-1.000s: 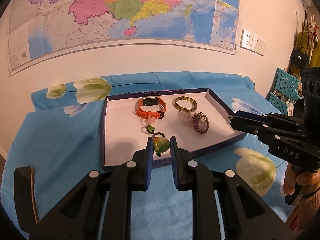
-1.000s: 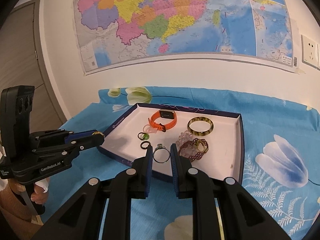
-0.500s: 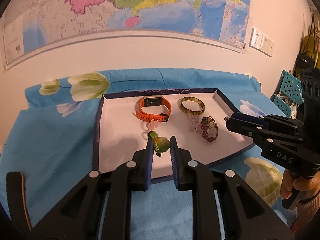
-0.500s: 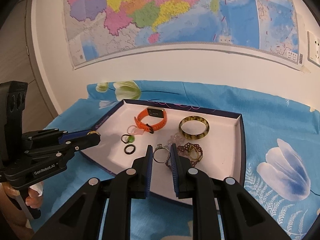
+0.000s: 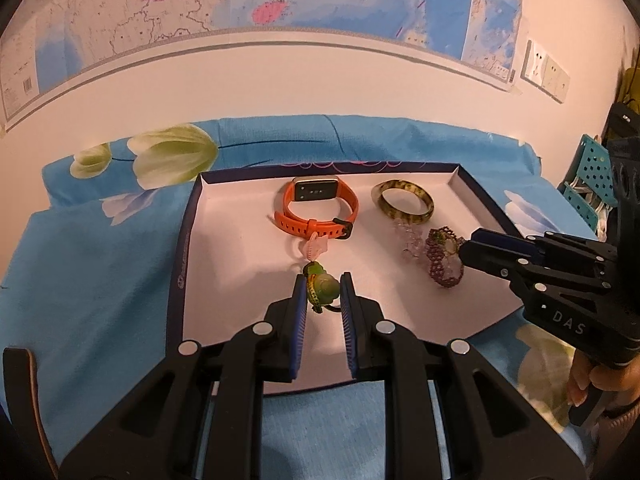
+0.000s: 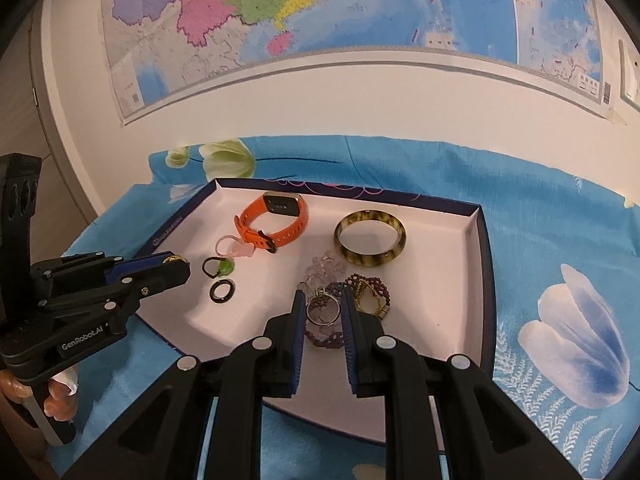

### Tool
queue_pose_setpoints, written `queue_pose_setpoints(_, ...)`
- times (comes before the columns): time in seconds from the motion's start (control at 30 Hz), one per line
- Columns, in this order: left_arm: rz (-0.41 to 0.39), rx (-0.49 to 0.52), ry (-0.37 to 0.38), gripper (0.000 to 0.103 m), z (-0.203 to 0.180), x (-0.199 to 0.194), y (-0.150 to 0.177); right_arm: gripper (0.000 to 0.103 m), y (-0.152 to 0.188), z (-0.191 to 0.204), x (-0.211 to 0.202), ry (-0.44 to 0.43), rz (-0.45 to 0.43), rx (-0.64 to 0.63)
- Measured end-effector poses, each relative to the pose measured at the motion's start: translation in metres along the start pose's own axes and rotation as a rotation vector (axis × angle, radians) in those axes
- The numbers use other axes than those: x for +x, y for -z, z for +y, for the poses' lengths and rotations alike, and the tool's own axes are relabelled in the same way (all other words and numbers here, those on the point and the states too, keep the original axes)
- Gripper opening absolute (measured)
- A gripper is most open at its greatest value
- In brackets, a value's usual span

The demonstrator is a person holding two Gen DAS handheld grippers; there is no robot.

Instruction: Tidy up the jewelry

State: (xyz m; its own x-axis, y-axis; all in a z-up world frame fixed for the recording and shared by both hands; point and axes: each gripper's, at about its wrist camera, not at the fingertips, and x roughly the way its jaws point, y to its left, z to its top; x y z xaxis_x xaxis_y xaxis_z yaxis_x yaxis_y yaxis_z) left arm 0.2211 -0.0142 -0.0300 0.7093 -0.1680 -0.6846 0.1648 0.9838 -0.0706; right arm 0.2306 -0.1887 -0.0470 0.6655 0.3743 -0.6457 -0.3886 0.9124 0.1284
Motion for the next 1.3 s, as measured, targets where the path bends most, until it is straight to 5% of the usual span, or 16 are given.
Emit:
queue_pose_setpoints(0.53, 0.061, -0.008, -0.032, 0.017, 0.002, 0.025, 0.007, 0.017, 0.004, -0.002, 0.015, 0.023, 0.053, 0.006)
queue_pose_setpoints(0.6, 0.062, -0.012, -0.030, 0.027, 0.003, 0.024, 0.007, 0.019, 0.005, -0.001, 0.012, 0.023, 0.045, 0.008)
queue_pose_setpoints(0.7, 0.051, -0.017, -0.025, 0.033, 0.004, 0.019, 0.009, 0.026, 0.005, 0.000, 0.005, 0.021, 0.025, 0.009)
queue_pose_setpoints(0.77, 0.038, -0.028, -0.023, 0.045, 0.005, 0.012, 0.010, 0.034, 0.006, 0.001, -0.002, 0.020, 0.006, 0.013)
queue_pose_setpoints(0.83, 0.011, -0.036, -0.023, 0.056, 0.006, 0.001, 0.011, 0.053, 0.008, 0.003, -0.013, 0.017, -0.021, 0.016)
queue_pose_setpoints(1.07, -0.096, -0.046, -0.073, 0.093, 0.009, -0.049, 0.024, 0.074, 0.021, 0.016, -0.061, 0.021, -0.122, 0.012)
queue_pose_setpoints(1.23, -0.195, -0.035, -0.109, 0.097, 0.004, -0.097, 0.042, 0.096, 0.035, 0.031, -0.102, 0.036, -0.209, 0.011)
queue_pose_setpoints(1.3, -0.224, -0.031, -0.113, 0.097, 0.001, -0.112, 0.050, 0.096, 0.045, 0.036, -0.114, 0.037, -0.234, 0.010)
